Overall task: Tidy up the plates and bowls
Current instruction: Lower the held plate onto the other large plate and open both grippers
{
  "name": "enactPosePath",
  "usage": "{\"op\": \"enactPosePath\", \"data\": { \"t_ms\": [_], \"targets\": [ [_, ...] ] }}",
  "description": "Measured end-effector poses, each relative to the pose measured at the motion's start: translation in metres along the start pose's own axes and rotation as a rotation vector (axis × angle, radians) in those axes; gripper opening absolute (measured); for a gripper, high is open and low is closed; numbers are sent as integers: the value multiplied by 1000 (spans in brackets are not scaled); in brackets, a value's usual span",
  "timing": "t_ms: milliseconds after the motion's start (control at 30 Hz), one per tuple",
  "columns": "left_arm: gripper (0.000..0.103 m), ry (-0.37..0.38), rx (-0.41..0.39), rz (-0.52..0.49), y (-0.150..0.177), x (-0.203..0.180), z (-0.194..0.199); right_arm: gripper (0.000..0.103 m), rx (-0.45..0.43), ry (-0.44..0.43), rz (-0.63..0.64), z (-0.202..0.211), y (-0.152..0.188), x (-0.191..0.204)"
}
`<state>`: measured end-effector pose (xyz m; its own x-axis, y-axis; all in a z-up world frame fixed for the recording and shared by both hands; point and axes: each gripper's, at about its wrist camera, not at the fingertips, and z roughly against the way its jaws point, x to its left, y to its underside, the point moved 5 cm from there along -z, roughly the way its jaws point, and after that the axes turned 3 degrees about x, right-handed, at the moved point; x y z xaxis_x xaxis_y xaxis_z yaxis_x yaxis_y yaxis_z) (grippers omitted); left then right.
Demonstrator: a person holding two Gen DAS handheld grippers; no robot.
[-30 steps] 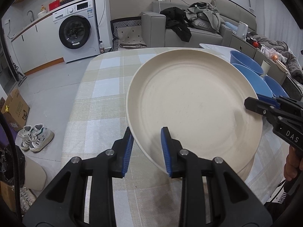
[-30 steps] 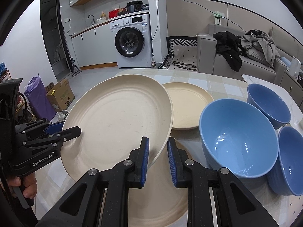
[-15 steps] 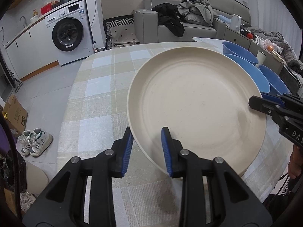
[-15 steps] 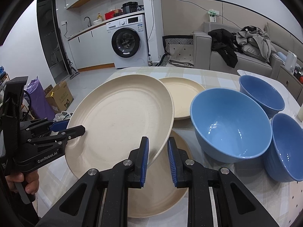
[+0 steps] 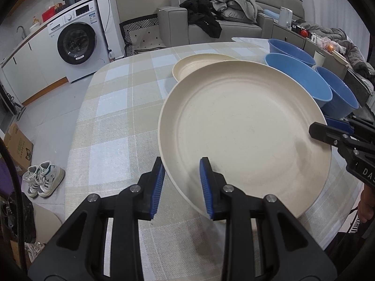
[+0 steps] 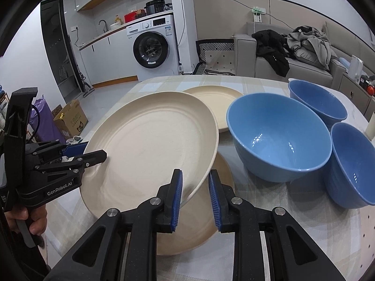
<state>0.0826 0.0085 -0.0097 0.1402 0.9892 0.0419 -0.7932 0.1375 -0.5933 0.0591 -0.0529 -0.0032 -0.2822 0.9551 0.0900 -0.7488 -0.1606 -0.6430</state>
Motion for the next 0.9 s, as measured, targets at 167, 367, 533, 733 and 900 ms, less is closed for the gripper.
{"op": "enactPosePath", "data": {
  "t_ms": [167,367,533,733,900],
  "targets": [
    [26,-4,12,-25,3,-5,-5,24,13,6,-5,-2,9,-2],
    [26,-1,22,-48,7,-10,-10,25,21,14,-10,-4,13,-3],
    [26,-1,32,-67,10,-14,-15,25,37,22,-7,-7,18,-7],
    [26,-6,42,-84,12,-18,-20,25,51,31,-10,-9,25,-10],
    [27,-4,60,-91,14,-19,-26,27,57,42,1,-12,30,-11]
  ]
}}
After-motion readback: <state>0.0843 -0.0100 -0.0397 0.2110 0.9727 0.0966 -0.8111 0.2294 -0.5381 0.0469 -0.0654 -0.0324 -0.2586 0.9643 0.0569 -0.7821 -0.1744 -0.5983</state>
